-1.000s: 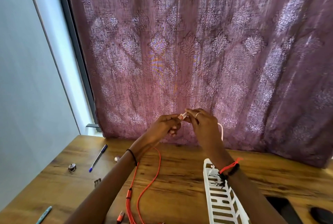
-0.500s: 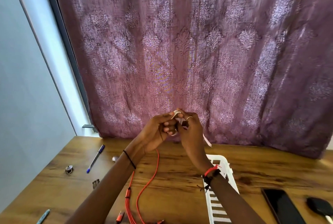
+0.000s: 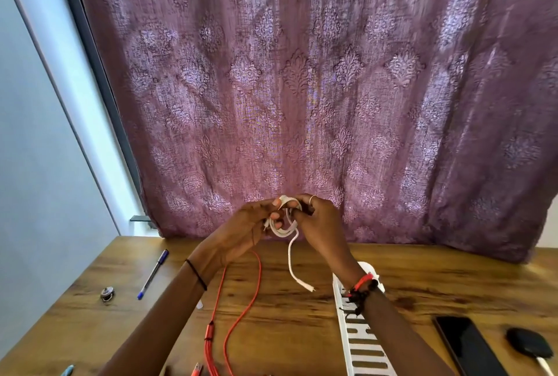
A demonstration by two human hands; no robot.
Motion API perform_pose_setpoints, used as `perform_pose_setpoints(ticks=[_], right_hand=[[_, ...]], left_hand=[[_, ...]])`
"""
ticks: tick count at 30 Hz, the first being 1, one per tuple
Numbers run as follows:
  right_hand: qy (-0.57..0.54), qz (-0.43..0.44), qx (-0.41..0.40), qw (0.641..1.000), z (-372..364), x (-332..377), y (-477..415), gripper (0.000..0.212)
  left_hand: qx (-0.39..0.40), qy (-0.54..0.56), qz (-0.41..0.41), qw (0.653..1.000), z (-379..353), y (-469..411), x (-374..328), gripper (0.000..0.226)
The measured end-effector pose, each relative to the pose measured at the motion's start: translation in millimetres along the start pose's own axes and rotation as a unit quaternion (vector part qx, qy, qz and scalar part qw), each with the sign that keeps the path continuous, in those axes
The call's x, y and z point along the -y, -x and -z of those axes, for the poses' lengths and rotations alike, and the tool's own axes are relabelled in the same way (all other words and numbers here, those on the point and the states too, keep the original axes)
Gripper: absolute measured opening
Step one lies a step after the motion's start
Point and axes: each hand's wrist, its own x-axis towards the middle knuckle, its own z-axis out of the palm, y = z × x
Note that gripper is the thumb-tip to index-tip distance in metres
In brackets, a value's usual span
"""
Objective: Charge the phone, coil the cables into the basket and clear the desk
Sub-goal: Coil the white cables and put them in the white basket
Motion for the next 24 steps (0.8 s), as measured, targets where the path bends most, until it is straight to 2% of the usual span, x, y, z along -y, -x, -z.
perform_pose_setpoints(ticks=[3, 8, 16, 20, 24], right_hand=[[-0.047, -0.013, 0.023, 0.999, 1, -2, -1, 0.021], [-0.088, -0.011, 0.033, 0.996, 3, -3, 0, 0.021], [-0.214, -0.093, 0.037, 0.972, 10, 1, 1, 0.027], [-0.328, -0.128, 0.062, 0.934, 13, 2, 3, 0.018], [-0.443, -0.204, 0.091, 0.868, 15, 1, 3, 0.012]], left_hand=[[-0.011, -0.034, 0.008, 0.999, 1, 2, -3, 0.042], [-0.03, -0.077, 0.021, 0.996, 2, 5, -9, 0.03], [-0.062, -0.1, -0.016, 0.993, -6, 5, -9, 0.029], [-0.068, -0.1, -0.036, 0.992, -13, 3, -6, 0.023], [-0.07, -0.087, -0.05, 0.993, -17, 1, -4, 0.014]])
